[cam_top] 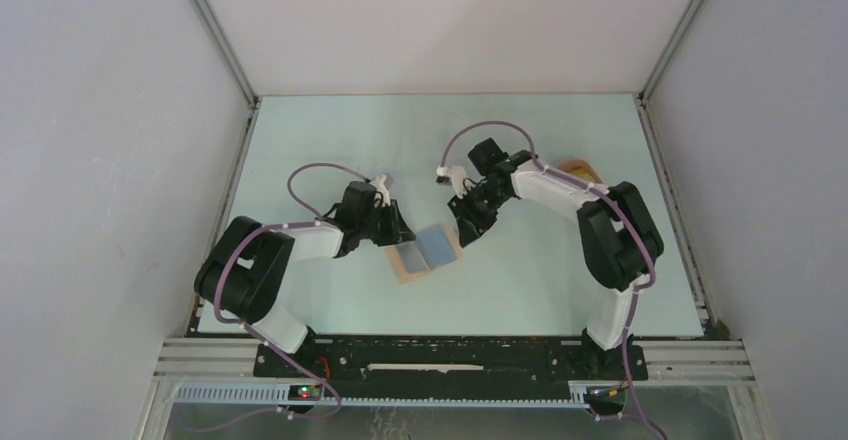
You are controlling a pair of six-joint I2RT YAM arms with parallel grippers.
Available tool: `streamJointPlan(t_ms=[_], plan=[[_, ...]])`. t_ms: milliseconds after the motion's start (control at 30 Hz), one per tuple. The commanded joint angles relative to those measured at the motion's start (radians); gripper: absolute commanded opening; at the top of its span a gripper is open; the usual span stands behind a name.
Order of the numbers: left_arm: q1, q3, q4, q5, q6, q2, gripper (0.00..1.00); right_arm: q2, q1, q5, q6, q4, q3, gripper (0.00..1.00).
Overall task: Put the credit cards into the card holder
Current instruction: Pick up the credit card from the storage box.
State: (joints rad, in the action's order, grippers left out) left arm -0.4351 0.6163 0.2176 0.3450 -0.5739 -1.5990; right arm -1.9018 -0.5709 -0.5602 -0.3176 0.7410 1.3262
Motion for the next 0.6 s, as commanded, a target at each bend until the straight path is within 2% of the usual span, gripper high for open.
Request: streamJointPlan(t_ms=[0,433,567], plan=[[0.004,0.010,-0.067,0.000,0.042,0.099,0.25,0.133,0.017,-0.070,-0.080,0.020,0.004,0.40],[-0.005,-0.036,-0.147,-0.007,0.033,0.385,0.31,0.375,0.032,-0.098,-0.213,0.042,-0.036,0.45],[-0.027,-0.059,-0.147,-0.018,0.035,0.531,0.30,0.493,0.059,-0.036,-0.230,0.032,-0.055,0.45]])
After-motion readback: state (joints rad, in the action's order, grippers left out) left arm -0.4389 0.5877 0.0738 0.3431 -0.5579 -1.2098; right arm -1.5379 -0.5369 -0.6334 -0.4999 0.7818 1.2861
